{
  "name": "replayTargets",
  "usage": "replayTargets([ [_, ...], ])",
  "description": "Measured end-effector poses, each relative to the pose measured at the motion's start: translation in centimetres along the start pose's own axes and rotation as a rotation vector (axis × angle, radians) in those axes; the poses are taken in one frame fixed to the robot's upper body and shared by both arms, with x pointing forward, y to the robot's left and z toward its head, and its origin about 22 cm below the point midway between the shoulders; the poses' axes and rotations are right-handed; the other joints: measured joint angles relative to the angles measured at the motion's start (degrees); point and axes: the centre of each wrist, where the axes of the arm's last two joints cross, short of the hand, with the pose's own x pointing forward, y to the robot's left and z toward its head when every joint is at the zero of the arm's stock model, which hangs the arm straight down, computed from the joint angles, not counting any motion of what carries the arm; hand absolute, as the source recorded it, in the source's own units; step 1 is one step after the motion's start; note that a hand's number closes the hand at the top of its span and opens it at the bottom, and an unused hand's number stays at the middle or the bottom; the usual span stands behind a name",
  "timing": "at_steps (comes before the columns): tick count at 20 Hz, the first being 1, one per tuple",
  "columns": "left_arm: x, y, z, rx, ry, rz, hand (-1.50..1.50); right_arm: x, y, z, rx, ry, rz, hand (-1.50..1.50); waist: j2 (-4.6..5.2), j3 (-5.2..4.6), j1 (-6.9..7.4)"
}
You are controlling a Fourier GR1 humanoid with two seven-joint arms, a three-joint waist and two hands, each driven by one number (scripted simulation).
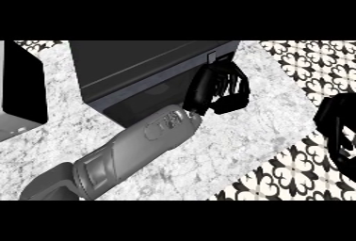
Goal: Pick up the milk, place it into the microwave and close the microwave
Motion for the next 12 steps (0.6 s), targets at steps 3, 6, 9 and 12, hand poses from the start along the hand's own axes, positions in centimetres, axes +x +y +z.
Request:
replayTargets([
  [3, 0.0, 0.0, 0.0, 0.015, -0.002, 0.000, 1.50, 0.2, 0.5, -0.4, 0.023, -0.009, -0.009, 1.50, 0.06, 0.00, -0.24],
  [6, 1.6, -0.3, -0.6, 0.019, -0.066, 0.007, 1.50, 0.4, 0.9, -0.7, 0.044, -0.017, -0.017, 1.50, -0.11, 0.05, -0.76],
  [9, 2.0, -0.6, -1.3, 0.021, -0.066, 0.006, 1.50, 0.7, 1.3, -0.9, 0.061, -0.025, -0.023, 1.50, 0.44, 0.12, -1.37],
  [12, 2.6, -1.1, -1.7, 0.065, -0.034, 0.046, 1.50, 0.6, 1.9, -0.8, 0.104, 0.025, -0.042, 1.50, 0.78, 0.04, -0.46],
])
